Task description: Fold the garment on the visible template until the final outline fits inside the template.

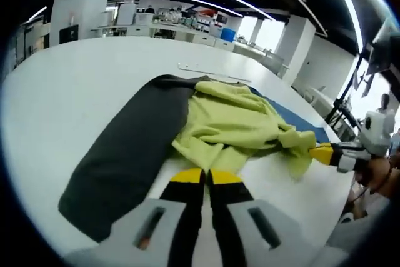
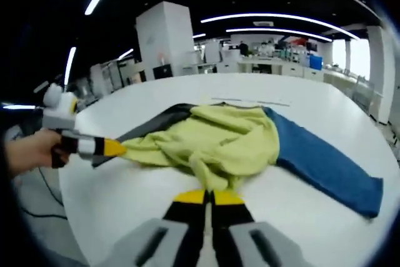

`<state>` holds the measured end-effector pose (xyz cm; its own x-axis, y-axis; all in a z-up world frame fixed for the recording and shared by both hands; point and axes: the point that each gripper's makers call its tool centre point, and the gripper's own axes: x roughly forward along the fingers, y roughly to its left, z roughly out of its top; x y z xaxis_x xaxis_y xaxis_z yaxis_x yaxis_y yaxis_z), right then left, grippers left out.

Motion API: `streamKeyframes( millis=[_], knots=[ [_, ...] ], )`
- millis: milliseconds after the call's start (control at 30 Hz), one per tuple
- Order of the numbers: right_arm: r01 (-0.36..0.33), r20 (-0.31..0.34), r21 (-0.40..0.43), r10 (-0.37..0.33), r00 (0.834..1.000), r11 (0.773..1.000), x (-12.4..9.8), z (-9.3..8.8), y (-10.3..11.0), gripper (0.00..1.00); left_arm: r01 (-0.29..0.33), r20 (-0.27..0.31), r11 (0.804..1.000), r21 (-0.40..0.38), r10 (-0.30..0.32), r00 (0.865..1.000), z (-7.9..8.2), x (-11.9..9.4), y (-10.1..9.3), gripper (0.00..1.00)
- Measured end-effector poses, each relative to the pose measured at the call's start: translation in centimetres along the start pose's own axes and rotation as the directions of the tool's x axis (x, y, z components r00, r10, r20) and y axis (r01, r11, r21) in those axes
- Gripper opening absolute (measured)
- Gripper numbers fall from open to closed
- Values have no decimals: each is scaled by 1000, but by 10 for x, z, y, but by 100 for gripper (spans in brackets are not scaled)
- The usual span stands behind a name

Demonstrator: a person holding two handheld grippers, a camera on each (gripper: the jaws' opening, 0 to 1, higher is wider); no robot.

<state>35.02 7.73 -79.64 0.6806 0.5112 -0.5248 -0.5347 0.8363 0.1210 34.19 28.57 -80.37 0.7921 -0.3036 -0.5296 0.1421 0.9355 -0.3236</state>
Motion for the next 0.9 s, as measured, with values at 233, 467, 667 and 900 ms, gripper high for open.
streamKeyframes(
  millis=[233, 467, 667, 900],
  knots=[
    [-23, 11, -25, 23, 1000, 999, -18, 7, -10, 0, 55, 4, 998, -27, -55, 998, 5, -15, 2, 0],
    [-54, -4, 34, 54, 999, 998, -35, 9, -15, 0, 106, -9, 994, 0, -106, 994, 7, -30, -4, 0],
    [-109, -64, 152, 120, 991, 982, -46, -6, -12, 0, 130, -34, 991, 19, -129, 991, 3, -44, -5, 0],
    [-111, -77, 205, 129, 989, 973, -60, -14, -19, 0, 131, -97, 988, 86, -123, 988, -8, -60, -9, 0]
  ],
)
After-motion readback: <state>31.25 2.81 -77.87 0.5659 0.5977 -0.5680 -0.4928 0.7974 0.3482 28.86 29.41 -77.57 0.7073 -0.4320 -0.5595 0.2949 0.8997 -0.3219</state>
